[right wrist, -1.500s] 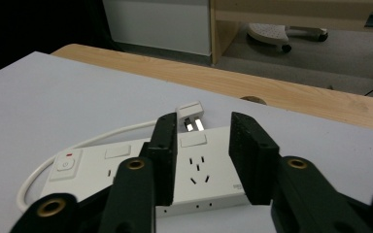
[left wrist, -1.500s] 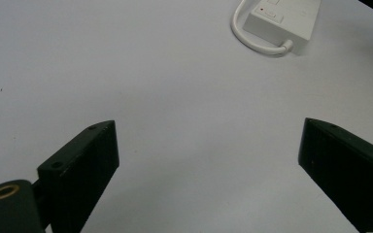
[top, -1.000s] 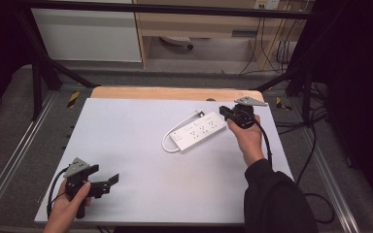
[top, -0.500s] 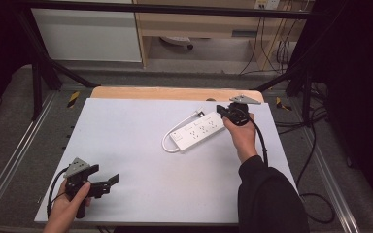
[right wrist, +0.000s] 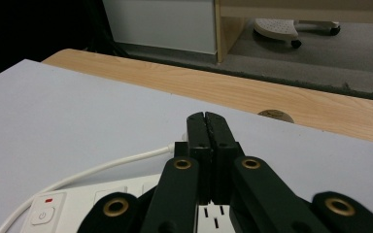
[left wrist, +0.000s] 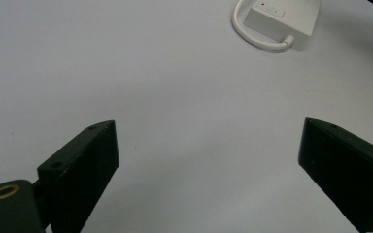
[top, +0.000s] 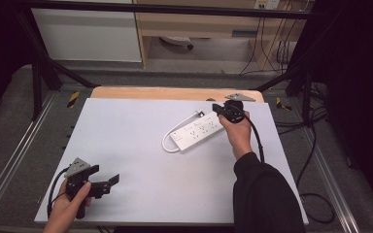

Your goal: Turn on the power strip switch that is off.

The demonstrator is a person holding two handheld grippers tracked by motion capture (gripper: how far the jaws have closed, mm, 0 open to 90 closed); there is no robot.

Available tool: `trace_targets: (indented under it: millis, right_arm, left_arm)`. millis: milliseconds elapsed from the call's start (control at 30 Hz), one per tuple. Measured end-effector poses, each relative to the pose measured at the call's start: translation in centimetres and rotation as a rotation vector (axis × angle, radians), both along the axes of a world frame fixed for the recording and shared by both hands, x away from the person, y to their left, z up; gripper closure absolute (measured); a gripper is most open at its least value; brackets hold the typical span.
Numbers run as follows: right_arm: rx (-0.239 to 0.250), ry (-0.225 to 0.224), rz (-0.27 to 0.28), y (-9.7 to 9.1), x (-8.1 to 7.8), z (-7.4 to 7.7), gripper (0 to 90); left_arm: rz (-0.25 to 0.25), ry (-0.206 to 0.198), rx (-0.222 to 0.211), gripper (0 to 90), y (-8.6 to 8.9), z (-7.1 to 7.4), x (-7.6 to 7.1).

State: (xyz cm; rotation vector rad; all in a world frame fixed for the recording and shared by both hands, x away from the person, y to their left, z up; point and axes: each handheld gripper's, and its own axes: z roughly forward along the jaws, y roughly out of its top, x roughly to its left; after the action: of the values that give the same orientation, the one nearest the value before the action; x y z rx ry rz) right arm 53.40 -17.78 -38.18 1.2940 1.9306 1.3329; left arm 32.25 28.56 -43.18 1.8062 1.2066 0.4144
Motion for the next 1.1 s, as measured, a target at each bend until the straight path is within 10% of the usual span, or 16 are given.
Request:
trace_targets:
  millis: [1100]
  right_arm:
    - [0.02,0.099,0.004,1.3,1.5,-2.8,90.0]
  left_arm:
    - [-0.004,0.013,0.002,7.4,0.0,-0.1,0.0]
